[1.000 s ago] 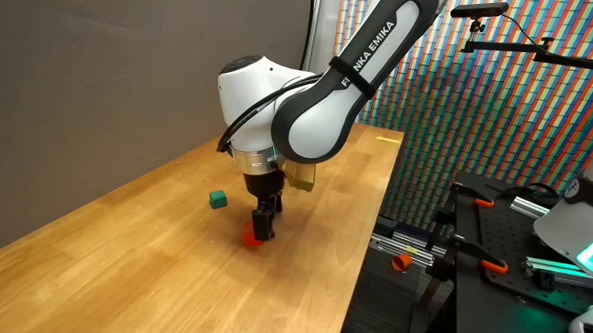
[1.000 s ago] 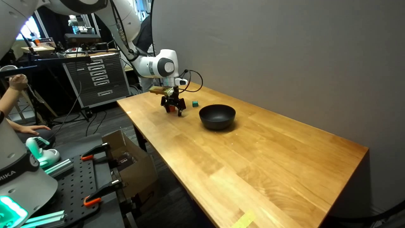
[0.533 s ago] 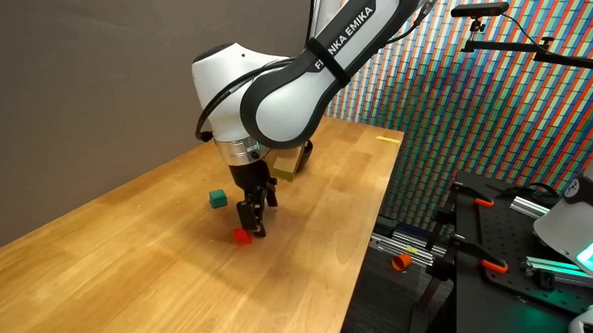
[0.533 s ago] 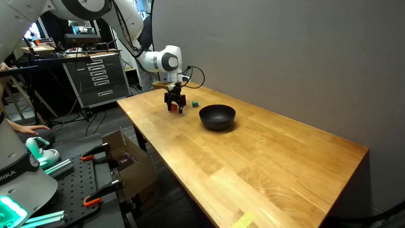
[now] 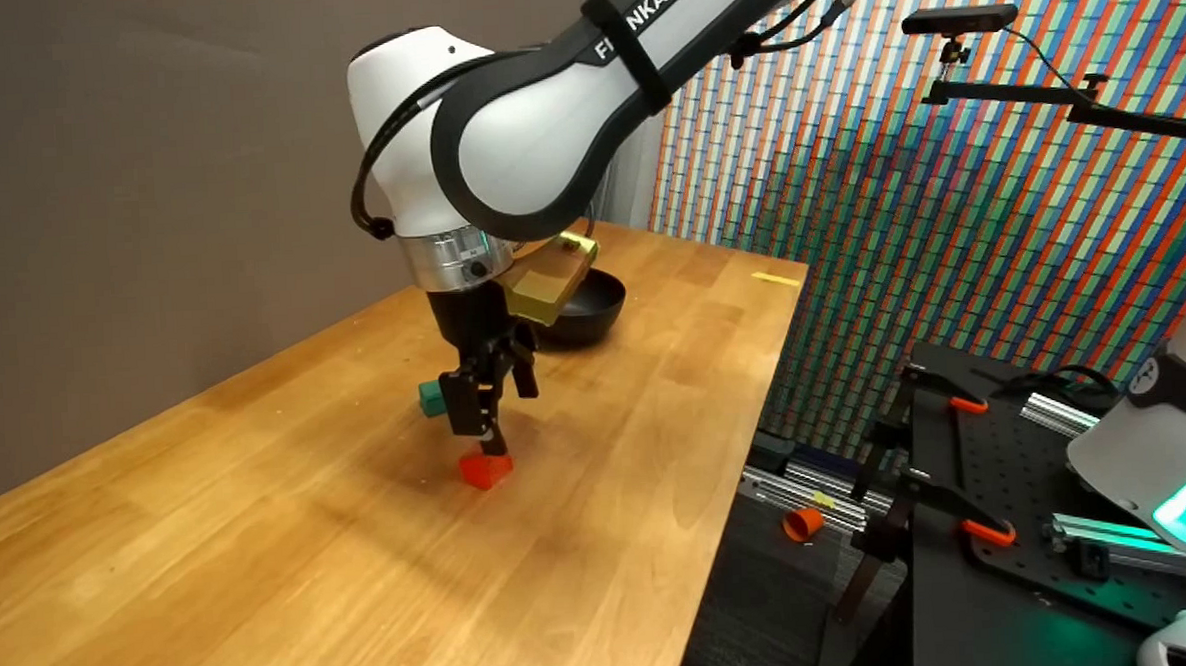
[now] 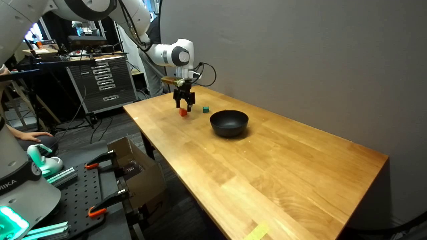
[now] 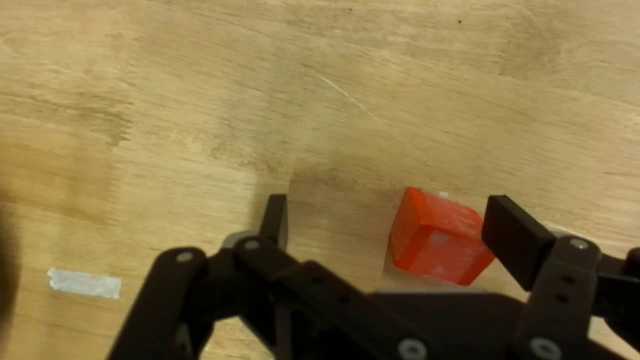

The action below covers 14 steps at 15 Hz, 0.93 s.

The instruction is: Put the orange and green block in the bowl

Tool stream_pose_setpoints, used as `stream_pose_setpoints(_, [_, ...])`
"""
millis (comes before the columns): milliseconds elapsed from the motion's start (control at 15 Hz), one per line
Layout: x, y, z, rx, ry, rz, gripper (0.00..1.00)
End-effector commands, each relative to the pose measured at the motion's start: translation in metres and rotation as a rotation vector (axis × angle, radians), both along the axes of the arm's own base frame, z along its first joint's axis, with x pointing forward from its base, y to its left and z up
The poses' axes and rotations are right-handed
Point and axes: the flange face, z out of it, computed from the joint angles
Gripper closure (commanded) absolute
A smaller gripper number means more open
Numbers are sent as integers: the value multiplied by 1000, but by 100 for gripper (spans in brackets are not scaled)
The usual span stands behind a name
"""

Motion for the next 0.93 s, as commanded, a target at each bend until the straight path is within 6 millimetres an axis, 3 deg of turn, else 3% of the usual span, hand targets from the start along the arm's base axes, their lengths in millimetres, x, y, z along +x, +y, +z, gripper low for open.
stream_pose_setpoints(0, [5,1,10,30,40,-30,0])
stream_pose_setpoints(867, [14,3,-19,135,108,-129,0])
